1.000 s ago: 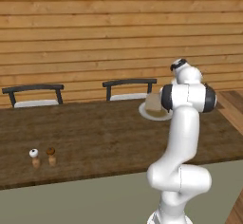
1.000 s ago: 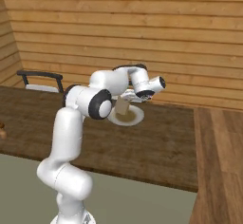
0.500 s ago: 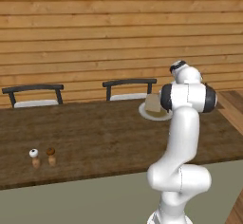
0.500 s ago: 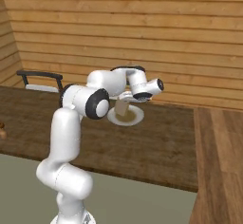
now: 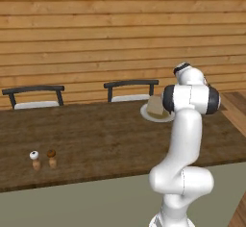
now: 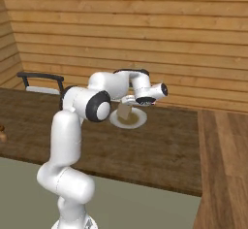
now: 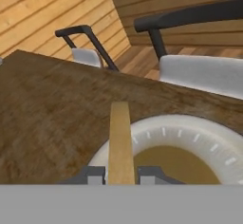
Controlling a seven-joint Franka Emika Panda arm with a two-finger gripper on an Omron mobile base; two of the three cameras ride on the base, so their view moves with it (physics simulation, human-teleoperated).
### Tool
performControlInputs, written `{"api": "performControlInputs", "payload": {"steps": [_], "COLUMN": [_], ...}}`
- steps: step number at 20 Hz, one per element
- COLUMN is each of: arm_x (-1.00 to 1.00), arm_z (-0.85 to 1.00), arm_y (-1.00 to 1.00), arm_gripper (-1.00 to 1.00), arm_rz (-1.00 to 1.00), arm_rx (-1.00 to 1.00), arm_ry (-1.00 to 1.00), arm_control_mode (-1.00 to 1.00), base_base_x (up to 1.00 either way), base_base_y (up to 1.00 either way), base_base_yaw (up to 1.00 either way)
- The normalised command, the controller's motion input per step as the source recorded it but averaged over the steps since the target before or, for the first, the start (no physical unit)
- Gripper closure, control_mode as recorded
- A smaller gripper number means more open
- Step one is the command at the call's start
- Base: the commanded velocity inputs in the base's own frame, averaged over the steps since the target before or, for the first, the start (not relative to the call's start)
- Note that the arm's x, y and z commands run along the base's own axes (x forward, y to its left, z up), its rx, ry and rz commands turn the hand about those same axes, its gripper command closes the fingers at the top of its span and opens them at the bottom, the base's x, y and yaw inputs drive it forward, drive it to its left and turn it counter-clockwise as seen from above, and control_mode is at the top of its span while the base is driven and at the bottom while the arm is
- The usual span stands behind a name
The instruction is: Start the toaster. Once the lever pops up, take the bread to the plate on the dining counter.
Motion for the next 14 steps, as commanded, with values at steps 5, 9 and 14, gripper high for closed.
{"api": "performControlInputs", "payload": {"steps": [5, 9, 14], "arm_x": [-0.14, -0.04, -0.13], "arm_z": [-0.07, -0.15, -0.27], "arm_y": [0.00, 0.00, 0.00], "arm_gripper": [1.00, 1.00, 1.00], "arm_rz": [-0.12, -0.13, -0.14], "arm_rx": [0.00, 0.00, 0.00], "arm_ry": [0.00, 0.00, 0.00], "arm_control_mode": [-1.00, -1.00, -1.00], "base_base_x": [0.00, 0.00, 0.00], "base_base_y": [0.00, 0.00, 0.00], "base_base_yaw": [0.00, 0.00, 0.00]}}
